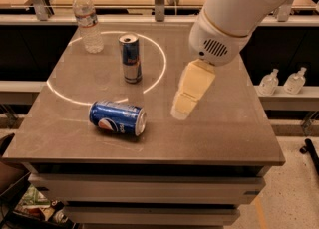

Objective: Place pepsi can upright

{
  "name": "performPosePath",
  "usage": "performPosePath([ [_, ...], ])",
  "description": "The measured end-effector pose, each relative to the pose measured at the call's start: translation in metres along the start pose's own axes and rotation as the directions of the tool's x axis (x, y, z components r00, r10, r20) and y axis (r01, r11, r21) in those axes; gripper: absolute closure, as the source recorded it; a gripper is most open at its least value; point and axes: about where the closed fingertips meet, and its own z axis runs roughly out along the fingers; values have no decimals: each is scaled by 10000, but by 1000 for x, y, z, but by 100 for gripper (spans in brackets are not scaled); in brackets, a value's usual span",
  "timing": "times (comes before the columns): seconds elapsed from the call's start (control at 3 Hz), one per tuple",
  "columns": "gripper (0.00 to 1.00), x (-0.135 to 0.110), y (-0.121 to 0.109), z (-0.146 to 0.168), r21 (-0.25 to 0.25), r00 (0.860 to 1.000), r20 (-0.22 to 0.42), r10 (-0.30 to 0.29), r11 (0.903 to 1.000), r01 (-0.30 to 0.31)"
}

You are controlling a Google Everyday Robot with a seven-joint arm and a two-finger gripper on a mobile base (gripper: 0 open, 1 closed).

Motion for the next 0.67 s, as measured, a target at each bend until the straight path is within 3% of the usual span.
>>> performPosePath([
  [0.33, 0, -25, 17, 11, 345, 9977, -653, 179, 9993, -156],
  [0.67, 0, -44, 31, 26, 431, 9930, -1177, -1, 9991, 52],
])
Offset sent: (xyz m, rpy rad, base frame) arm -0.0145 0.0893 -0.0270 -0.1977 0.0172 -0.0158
